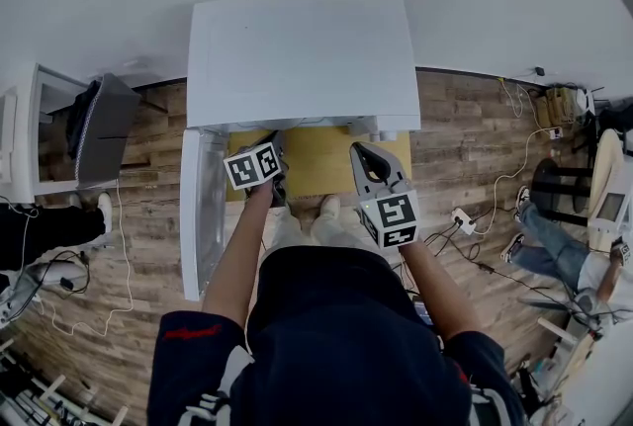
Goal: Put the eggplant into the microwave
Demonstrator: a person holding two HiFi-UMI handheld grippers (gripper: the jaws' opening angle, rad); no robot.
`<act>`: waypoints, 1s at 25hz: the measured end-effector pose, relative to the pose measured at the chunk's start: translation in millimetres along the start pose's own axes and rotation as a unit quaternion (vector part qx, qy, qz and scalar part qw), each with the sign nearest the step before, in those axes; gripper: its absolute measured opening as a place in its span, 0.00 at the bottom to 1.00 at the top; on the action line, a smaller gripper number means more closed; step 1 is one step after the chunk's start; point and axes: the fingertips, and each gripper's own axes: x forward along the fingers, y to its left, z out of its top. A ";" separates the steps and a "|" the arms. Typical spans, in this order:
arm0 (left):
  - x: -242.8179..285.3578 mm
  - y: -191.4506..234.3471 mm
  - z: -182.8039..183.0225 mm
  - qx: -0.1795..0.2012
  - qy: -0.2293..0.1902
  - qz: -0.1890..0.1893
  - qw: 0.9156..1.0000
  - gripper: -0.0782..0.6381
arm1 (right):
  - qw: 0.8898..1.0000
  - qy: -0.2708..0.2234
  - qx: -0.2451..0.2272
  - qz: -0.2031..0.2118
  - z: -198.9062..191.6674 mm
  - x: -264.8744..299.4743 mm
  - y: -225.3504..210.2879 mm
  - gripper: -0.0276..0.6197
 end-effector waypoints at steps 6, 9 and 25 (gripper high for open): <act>5.6 2.5 9.3 -0.001 -0.005 0.002 1.000 0.13 | 1.000 0.003 0.001 -0.001 -1.1 1.2 -2.5 0.06; 7.5 2.4 12.0 -0.003 -0.007 0.002 1.000 0.13 | 1.000 0.005 0.003 -0.002 -2.5 1.0 -3.4 0.06; 4.6 -0.5 4.9 0.011 0.002 0.000 1.000 0.13 | 1.000 -0.002 0.005 -0.002 -0.6 0.9 -0.9 0.06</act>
